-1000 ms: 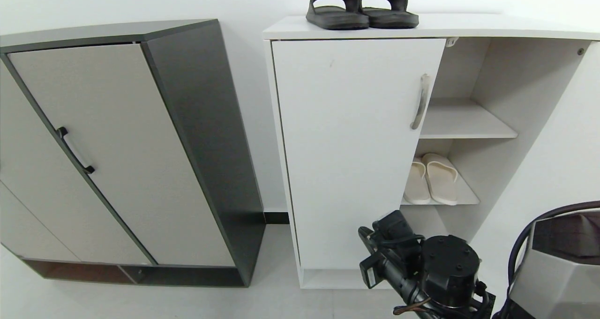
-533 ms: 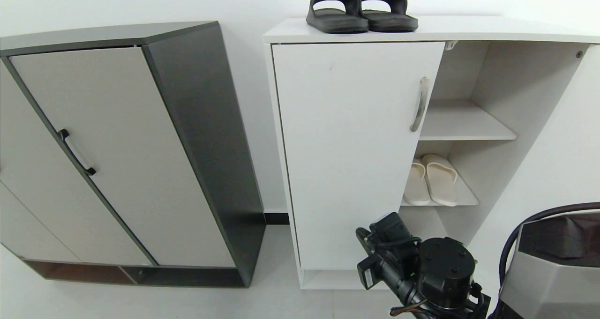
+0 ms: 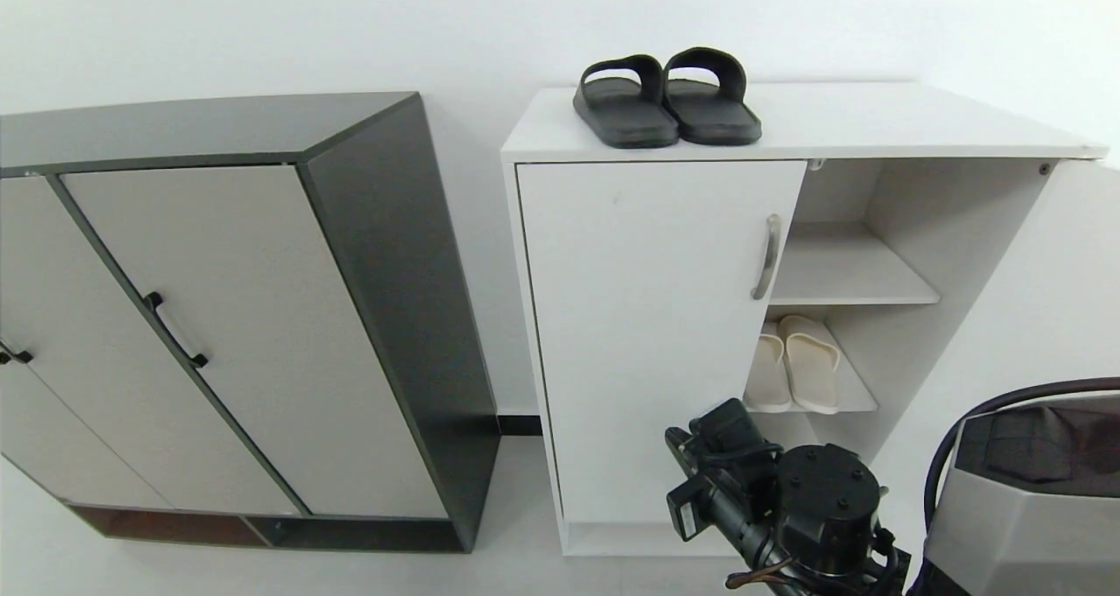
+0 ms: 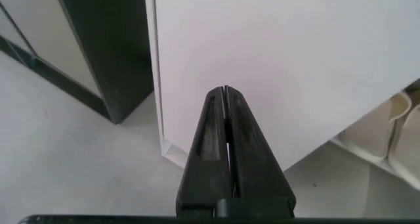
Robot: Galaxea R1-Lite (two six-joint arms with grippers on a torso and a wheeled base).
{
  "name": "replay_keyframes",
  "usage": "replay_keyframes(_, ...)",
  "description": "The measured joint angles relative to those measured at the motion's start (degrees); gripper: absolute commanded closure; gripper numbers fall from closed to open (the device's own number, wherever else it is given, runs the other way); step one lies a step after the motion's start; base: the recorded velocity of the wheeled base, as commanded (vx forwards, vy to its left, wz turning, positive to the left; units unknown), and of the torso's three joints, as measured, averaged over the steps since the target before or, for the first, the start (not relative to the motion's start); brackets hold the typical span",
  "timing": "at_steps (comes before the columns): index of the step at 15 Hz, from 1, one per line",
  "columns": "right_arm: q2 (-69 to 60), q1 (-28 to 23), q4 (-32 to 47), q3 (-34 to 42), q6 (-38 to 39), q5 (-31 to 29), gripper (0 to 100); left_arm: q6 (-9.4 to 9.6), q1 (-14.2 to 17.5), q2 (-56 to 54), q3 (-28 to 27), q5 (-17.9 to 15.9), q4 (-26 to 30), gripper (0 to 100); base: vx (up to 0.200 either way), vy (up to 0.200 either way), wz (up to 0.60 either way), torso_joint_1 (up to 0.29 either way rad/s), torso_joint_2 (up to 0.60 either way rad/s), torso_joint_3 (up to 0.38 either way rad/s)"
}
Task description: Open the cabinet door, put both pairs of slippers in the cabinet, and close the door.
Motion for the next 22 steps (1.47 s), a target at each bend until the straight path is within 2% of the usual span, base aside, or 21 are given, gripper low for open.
replay_keyframes(9,0.4,0.1,0.0,0.0,0.0,0.0,100,0.0,0.0,0.0,0.0,0.0,0.0,100,0.0,0.0,0.0,0.155,-0.48,-0.321)
replay_keyframes(18,0.5,0.1,0.0,0.0,-1.6,-0.1,100,0.0,0.0,0.0,0.0,0.1,0.0,100,0.0,0.0,0.0,0.214,-0.52,-0.315)
replay_keyframes(22,0.4,0.1,0.0,-0.1,-2.9,-0.1,100,0.01,0.0,0.0,0.0,0.1,0.0,100,0.0,0.0,0.0,0.093,-0.21,-0.118)
